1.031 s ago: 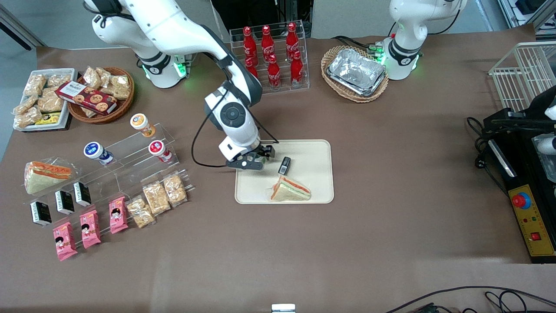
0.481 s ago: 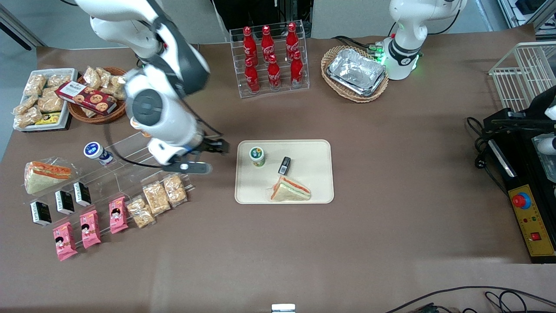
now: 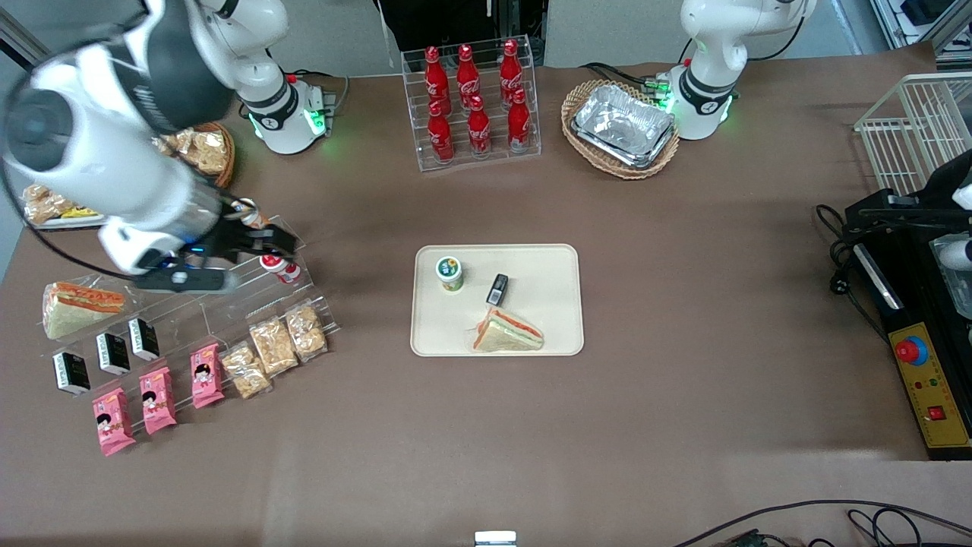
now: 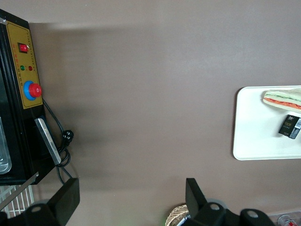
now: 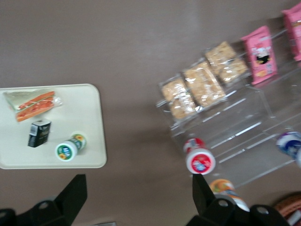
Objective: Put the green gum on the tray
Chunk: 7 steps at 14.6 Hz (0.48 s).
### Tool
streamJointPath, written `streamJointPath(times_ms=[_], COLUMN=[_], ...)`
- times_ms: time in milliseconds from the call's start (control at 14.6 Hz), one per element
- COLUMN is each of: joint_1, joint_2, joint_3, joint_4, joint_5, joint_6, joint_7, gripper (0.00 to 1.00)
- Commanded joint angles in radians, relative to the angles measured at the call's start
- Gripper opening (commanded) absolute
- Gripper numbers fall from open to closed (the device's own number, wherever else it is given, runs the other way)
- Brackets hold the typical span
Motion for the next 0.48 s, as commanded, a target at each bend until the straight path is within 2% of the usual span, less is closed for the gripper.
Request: streamJointPath(times_ms=[0,206,412], joint_1=[-0.113,-0.208,-0.239], joint_2=[-0.021,-0.017,-0.017], joint_3=[0.007,0.009,0.005], joint_4=[0.027,0.127,0.149], joint_5=[-0.010,-0.021,-0.073], joint_6=[-0.068,-0.156,-0.171], joint_7=[-0.127,-0.211,-0.216], gripper=[1.00,1.00,1.00])
